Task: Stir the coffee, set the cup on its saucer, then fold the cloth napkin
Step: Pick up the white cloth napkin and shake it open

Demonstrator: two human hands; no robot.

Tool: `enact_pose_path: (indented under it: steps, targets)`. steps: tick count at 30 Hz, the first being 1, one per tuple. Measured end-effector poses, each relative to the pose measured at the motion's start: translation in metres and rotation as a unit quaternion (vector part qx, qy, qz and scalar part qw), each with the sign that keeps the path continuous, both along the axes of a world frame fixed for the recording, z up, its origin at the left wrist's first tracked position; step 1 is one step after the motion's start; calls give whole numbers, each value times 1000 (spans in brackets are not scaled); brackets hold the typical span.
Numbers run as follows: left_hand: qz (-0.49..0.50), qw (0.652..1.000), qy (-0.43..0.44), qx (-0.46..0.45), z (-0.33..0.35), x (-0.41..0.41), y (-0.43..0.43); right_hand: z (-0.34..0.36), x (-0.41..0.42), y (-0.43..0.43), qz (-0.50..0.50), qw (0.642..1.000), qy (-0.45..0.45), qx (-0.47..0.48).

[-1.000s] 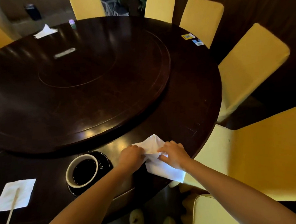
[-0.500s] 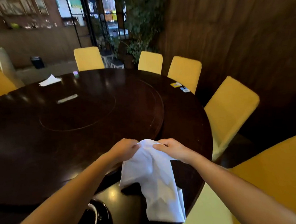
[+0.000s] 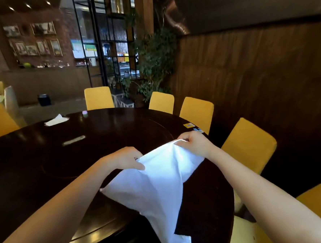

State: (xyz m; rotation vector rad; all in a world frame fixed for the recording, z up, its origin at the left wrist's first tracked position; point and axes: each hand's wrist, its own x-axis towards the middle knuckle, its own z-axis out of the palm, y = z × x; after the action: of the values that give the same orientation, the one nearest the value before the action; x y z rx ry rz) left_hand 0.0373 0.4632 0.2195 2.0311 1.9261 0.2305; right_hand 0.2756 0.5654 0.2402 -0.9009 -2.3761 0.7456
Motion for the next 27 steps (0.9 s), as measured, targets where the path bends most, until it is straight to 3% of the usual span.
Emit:
enact_pose_path:
  steps: [2, 6, 12, 15, 19, 23, 25, 27]
  targets:
    - [1, 1000, 12, -28, -2, -9, 0, 2, 5, 4, -12, 1000, 2, 26]
    - [5, 997, 16, -77, -18, -13, -6, -2, 16, 14, -37, 999, 33, -16]
    - [39, 993, -21, -108, -15, -36, -19, -17, 31, 21, -83, 996, -45, 1]
    - [45, 988, -21, -144, -12, -51, -30, -16, 41, 26, -102, 995, -4, -7]
    - [99, 982, -135, -88, -3, -75, -37, -13, 51, 36, -116, 993, -27, 11]
    - [179, 920, -340, 81, 10, -81, -39, -17, 63, 44, -131, 982, -138, 4]
    - [199, 871, -426, 140, 16, -76, -41, -22, 71, 45, -125, 985, -111, -39]
    - [207, 829, -490, 173, 19, -69, -42, -26, 78, 44, -116, 985, -5, -128]
